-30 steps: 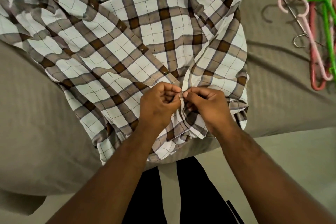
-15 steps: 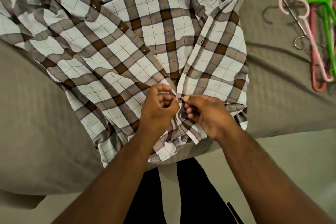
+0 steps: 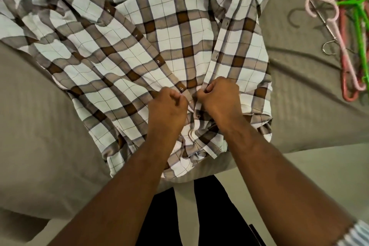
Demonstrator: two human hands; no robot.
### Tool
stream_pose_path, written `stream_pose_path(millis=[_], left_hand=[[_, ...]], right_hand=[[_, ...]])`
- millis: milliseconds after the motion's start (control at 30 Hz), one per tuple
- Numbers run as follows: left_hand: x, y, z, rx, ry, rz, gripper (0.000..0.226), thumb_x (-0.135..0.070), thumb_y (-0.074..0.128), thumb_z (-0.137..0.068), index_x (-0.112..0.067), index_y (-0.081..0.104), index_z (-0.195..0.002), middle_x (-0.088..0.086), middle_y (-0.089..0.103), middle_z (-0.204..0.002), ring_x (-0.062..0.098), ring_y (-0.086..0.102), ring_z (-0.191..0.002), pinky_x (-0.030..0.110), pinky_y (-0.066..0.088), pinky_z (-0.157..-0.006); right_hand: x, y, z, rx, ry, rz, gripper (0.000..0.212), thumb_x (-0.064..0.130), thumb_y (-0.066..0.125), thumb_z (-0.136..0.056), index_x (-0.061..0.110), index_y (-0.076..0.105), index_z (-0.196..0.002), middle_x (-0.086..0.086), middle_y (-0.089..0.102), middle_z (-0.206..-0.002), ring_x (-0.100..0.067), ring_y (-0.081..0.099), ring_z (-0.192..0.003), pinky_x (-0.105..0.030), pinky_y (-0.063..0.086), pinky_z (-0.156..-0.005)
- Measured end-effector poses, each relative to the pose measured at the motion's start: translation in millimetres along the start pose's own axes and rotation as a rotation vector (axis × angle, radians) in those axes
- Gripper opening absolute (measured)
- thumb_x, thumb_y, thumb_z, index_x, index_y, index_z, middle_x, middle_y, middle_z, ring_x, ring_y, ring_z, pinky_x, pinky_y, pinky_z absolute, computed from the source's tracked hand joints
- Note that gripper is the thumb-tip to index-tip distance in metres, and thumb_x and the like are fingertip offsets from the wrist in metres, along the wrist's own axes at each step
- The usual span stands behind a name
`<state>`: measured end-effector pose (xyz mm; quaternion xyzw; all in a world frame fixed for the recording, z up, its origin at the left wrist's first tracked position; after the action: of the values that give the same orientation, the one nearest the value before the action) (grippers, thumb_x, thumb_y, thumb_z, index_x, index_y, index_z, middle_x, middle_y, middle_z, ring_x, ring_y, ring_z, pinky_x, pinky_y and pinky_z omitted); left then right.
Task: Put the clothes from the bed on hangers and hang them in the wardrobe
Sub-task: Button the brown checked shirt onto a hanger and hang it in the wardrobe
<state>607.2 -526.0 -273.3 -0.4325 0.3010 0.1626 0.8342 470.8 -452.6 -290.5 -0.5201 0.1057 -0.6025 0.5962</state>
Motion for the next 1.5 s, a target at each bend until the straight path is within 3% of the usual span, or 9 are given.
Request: stream_pose_path(millis=[233, 400, 500, 733, 833, 967, 1133, 1267, 1500], left_hand=[[8, 10, -20, -0.085, 0.101, -0.018, 0.019, -0.026, 0.07, -0.093, -0.018, 0.064, -0.109, 0.001, 0.067, -0.099, 0.015, 0.064, -0.092, 0.018, 0.045, -0.067], [12, 10, -19, -0.123, 0.048, 0.046, 0.005, -0.025, 0.068, -0.095, -0.023, 0.066, -0.1, -0.004, 0.067, -0.099, 0.008, 0.061, -0.088, 0.017, 0.045, -0.068], [13, 9, -19, -0.117, -0.036, 0.157, 0.005, -0.022, 0.065, -0.096, -0.022, 0.068, -0.101, -0.004, 0.067, -0.105, 0.001, 0.059, -0.087, 0.004, 0.04, -0.064], [17, 5, -23, -0.103, -0.081, 0.234, 0.008, -0.026, 0.063, -0.098, -0.023, 0.068, -0.103, -0.005, 0.069, -0.107, 0.009, 0.062, -0.097, 0.013, 0.042, -0.072], [18, 5, -23, -0.102, -0.104, 0.258, 0.01, -0.027, 0.062, -0.099, -0.022, 0.068, -0.106, -0.004, 0.069, -0.107, 0.011, 0.063, -0.098, 0.016, 0.045, -0.074], [20, 3, -25, -0.066, -0.135, 0.289, 0.016, -0.027, 0.061, -0.1, -0.019, 0.068, -0.112, -0.01, 0.067, -0.1, -0.002, 0.06, -0.086, 0.004, 0.04, -0.064], [21, -5, -29, 0.027, -0.136, 0.359, 0.015, -0.025, 0.064, -0.099, -0.019, 0.072, -0.109, -0.007, 0.071, -0.088, 0.001, 0.063, -0.078, 0.013, 0.045, -0.066], [20, -10, -30, 0.113, -0.119, 0.417, 0.007, -0.023, 0.064, -0.099, -0.024, 0.071, -0.099, -0.012, 0.067, -0.071, -0.01, 0.059, -0.058, 0.007, 0.044, -0.053], [25, -17, -28, 0.178, -0.146, 0.491, 0.025, -0.044, 0.063, -0.096, -0.023, 0.077, -0.098, -0.003, 0.075, -0.081, 0.005, 0.068, -0.076, 0.023, 0.052, -0.064]], right_hand=[[1, -11, 17, -0.075, -0.094, -0.236, 0.004, 0.02, 0.067, -0.091, 0.019, 0.07, -0.092, 0.01, 0.068, -0.08, 0.002, 0.061, -0.071, -0.003, 0.039, -0.058], [15, 0, 19, 0.003, -0.254, -0.265, 0.01, 0.02, 0.069, -0.092, 0.018, 0.076, -0.099, 0.003, 0.071, -0.089, -0.01, 0.066, -0.08, -0.029, 0.057, -0.072], [20, 10, 17, 0.042, -0.298, -0.257, 0.011, 0.02, 0.071, -0.09, 0.017, 0.078, -0.097, 0.001, 0.071, -0.092, -0.012, 0.067, -0.079, -0.035, 0.058, -0.074], [18, 18, 15, 0.094, -0.242, -0.357, 0.012, 0.016, 0.071, -0.092, 0.018, 0.078, -0.102, 0.004, 0.073, -0.092, -0.007, 0.069, -0.081, -0.02, 0.056, -0.07], [17, 18, 16, 0.089, -0.252, -0.396, 0.013, 0.015, 0.073, -0.091, 0.015, 0.079, -0.103, 0.003, 0.074, -0.094, -0.009, 0.07, -0.083, -0.023, 0.058, -0.073], [15, 20, 17, 0.072, -0.256, -0.454, 0.014, 0.014, 0.074, -0.09, 0.012, 0.079, -0.103, 0.002, 0.076, -0.093, -0.01, 0.071, -0.084, -0.027, 0.06, -0.076], [14, 21, 16, 0.157, -0.17, -0.565, 0.013, 0.017, 0.067, -0.096, 0.015, 0.079, -0.101, 0.008, 0.075, -0.084, -0.005, 0.07, -0.076, -0.023, 0.056, -0.067], [15, 19, 13, 0.247, -0.151, -0.653, 0.009, 0.015, 0.074, -0.091, 0.01, 0.078, -0.098, -0.01, 0.076, -0.084, -0.016, 0.069, -0.074, -0.035, 0.061, -0.069], [21, 25, 12, 0.201, -0.127, -0.548, 0.008, 0.015, 0.079, -0.085, 0.009, 0.074, -0.088, -0.006, 0.073, -0.077, -0.005, 0.063, -0.066, -0.02, 0.056, -0.062]])
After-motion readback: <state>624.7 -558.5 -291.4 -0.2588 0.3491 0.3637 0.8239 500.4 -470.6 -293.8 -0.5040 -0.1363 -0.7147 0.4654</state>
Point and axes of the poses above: each hand's wrist, its own z-axis away from the middle knuckle, its own y-axis out of the palm, x = y × z, the point moved 4 cm from there along -z, towards the middle knuckle
